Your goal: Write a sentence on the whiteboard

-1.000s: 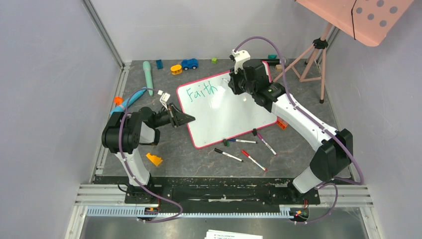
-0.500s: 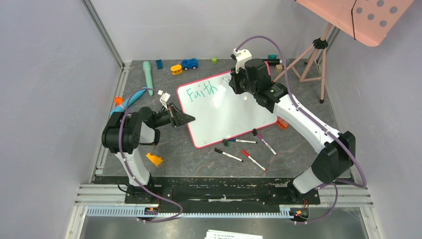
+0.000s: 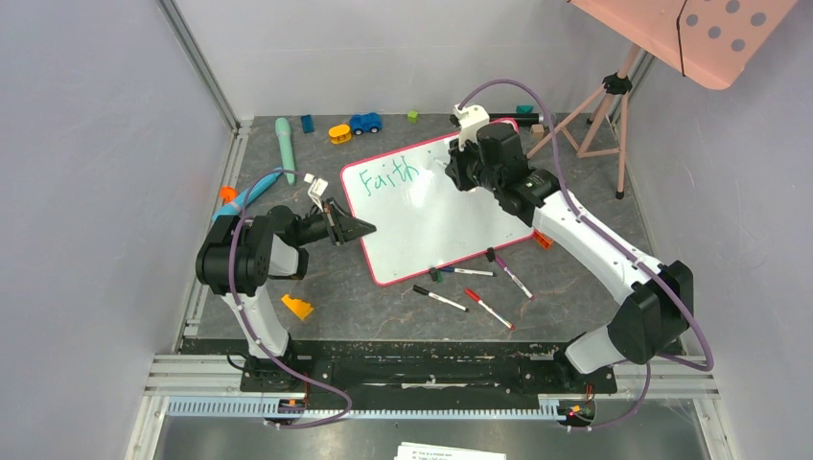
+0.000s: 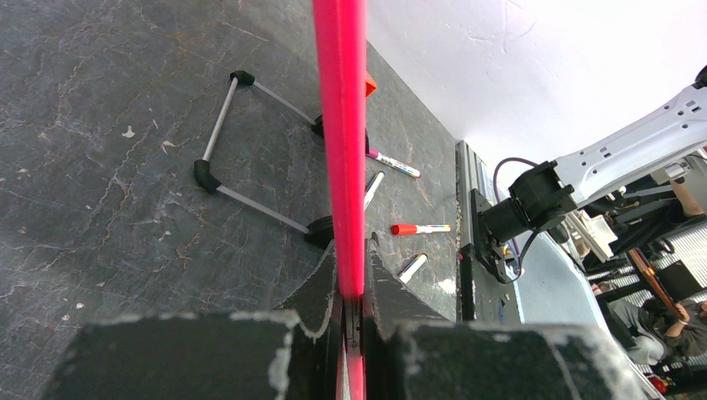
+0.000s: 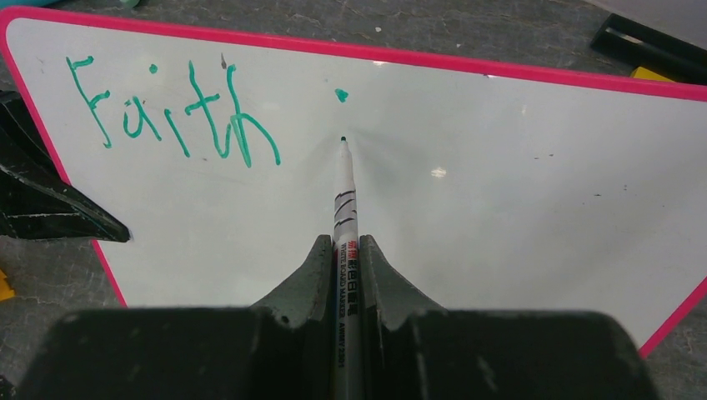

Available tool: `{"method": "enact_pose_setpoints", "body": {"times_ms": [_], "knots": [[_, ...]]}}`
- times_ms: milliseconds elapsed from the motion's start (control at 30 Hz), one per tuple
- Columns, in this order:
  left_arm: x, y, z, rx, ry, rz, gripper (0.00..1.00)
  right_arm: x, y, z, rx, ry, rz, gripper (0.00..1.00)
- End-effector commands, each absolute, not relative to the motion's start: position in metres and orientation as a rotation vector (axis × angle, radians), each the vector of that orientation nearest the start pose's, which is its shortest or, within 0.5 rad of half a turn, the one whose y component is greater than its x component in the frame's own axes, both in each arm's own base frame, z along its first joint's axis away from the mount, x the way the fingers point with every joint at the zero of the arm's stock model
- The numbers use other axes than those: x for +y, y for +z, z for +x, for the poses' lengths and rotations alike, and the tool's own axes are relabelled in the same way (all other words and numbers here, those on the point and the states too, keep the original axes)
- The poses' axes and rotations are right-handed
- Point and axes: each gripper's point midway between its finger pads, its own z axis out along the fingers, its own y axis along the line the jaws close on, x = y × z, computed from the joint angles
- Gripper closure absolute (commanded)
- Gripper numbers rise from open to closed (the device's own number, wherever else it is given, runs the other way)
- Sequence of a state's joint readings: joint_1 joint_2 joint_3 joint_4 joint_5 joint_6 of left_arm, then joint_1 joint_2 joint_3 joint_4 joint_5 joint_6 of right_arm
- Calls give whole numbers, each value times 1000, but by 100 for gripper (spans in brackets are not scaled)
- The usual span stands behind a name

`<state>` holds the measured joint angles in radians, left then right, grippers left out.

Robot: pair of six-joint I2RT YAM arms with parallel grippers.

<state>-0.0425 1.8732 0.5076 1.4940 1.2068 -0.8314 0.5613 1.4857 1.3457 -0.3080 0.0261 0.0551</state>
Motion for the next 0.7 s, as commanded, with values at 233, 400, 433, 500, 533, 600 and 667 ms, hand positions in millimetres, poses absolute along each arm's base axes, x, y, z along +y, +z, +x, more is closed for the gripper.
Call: {"method": "enact_pose_setpoints", "body": {"times_ms": [233, 400, 433, 500, 533, 600, 667], "knots": [[-195, 124, 294, 1592, -1486, 677, 98, 248, 268, 395, 1932, 390, -499, 100], [-195, 123, 294, 1593, -1488, 675, 98, 249, 262, 397, 1946, 390, -497, 100], [-195, 124, 294, 1592, -1487, 677, 98, 250, 262, 397, 1946, 392, -495, 100], [-195, 124, 294, 1591, -1487, 678, 98, 250, 262, 398, 1948, 392, -492, 100], [-195, 123, 294, 1592, -1488, 678, 98, 250, 261, 399, 1951, 392, -489, 100], [-195, 124, 294, 1592, -1487, 677, 98, 249, 259, 398, 1959, 389, -487, 100], [-195, 124, 294, 1592, -1487, 677, 98, 247, 255, 396, 1971, 383, -492, 100]]}}
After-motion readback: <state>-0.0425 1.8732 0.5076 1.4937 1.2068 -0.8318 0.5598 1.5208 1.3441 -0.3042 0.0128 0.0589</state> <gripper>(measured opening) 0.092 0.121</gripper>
